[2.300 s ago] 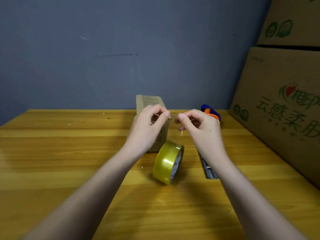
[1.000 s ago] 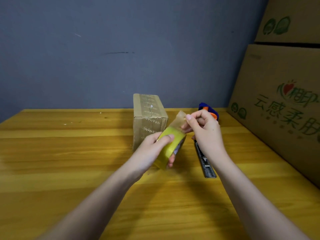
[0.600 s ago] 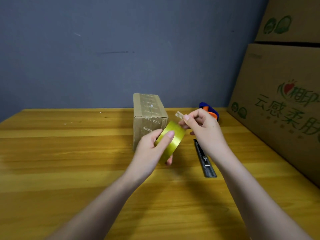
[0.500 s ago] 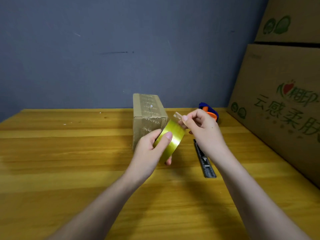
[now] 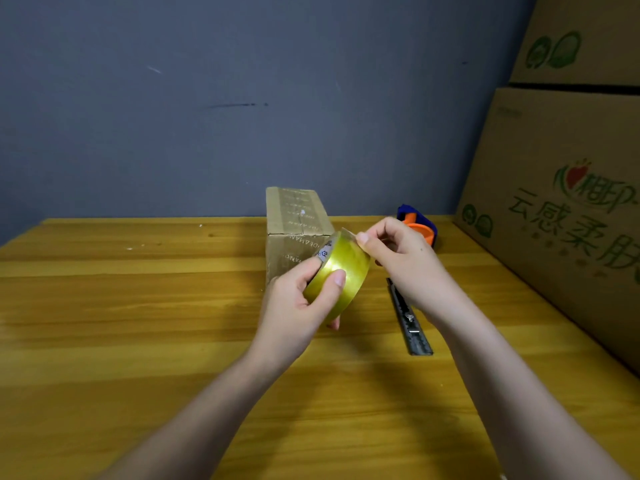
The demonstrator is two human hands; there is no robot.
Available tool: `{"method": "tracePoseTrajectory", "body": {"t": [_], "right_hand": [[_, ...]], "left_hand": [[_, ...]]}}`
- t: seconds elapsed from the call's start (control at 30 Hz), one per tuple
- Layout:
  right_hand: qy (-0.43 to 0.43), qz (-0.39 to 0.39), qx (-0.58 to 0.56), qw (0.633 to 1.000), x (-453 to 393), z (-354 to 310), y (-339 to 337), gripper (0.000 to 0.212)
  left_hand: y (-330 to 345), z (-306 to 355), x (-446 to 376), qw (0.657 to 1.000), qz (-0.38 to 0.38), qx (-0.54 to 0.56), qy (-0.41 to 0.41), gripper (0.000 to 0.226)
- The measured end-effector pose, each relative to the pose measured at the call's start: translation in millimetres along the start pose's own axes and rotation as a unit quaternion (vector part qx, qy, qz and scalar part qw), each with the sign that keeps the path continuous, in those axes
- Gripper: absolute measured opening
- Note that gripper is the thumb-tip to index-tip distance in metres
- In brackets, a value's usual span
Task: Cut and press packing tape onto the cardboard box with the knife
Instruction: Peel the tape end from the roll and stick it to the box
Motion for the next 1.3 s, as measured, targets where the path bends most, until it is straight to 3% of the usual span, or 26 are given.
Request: {"method": "tracePoseTrajectory", "body": {"t": [0.07, 0.17, 0.3, 0.4, 0.5, 0.57, 0.63, 0.77, 0.9, 1.03, 1.1, 1.17, 1.3], "right_hand": [[0.034, -0.018, -0.034, 0.999, -1, 4, 1, 0.023], [0.150, -0.057, -0.125, 0.979, 1, 15, 4, 0.019], [0.321, -0.152, -0.300, 0.885, 11, 32, 19, 0.022], [0.360, -0.153, -0.327, 0.860, 13, 37, 24, 0.019], [0.333, -0.111, -0.294, 0.889, 11, 41, 23, 0.016], [0.300, -0.095, -0.275, 0.908, 12, 42, 22, 0.035], [0.253, -0.126, -0.248, 0.927, 13, 36, 22, 0.054], [0.179, -0.202, -0.192, 0.944, 20, 20, 25, 0.046], [0.196, -0.177, -0.202, 0.943, 21, 20, 32, 0.038], [0.263, -0.130, -0.255, 0.921, 21, 31, 36, 0.040], [0.263, -0.121, -0.258, 0.922, 21, 32, 35, 0.039], [0.208, -0.093, -0.205, 0.952, 22, 32, 35, 0.036], [0.122, -0.040, -0.136, 0.982, 29, 26, 45, 0.032]], "left_hand": [[0, 0, 0, 1.000, -0.003, 0.002, 0.003, 0.018], [0, 0, 1, 1.000, -0.005, 0.005, 0.001, 0.018], [1, -2, 1, 1.000, -0.013, -0.003, 0.009, 0.036], [1, -6, 4, 1.000, -0.019, -0.005, -0.002, 0.043], [1, -7, 5, 1.000, -0.023, -0.003, -0.005, 0.041], [1, -7, 2, 0.999, -0.031, -0.002, -0.005, 0.040], [0, -7, -1, 0.999, -0.038, 0.005, -0.009, 0.031], [2, -4, 0, 0.998, -0.064, 0.026, -0.010, 0.020], [4, -3, 0, 0.996, -0.071, 0.042, -0.019, 0.020], [7, -10, 1, 0.993, -0.118, -0.009, -0.025, 0.035], [11, -13, 1, 0.986, -0.156, -0.024, -0.056, 0.030], [17, -14, 1, 0.976, -0.182, -0.004, -0.119, 0.015], [27, -19, 0, 0.954, -0.131, 0.029, -0.269, 0.020]]}}
Point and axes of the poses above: each hand's wrist, its own x-axis away from the middle knuckle, its own y-axis out of the palm, z = x × y, the point moved 5 cm from there along -x, towards the middle knuckle, and after that the axes turned 15 degrees about z, right-handed, at the moved point
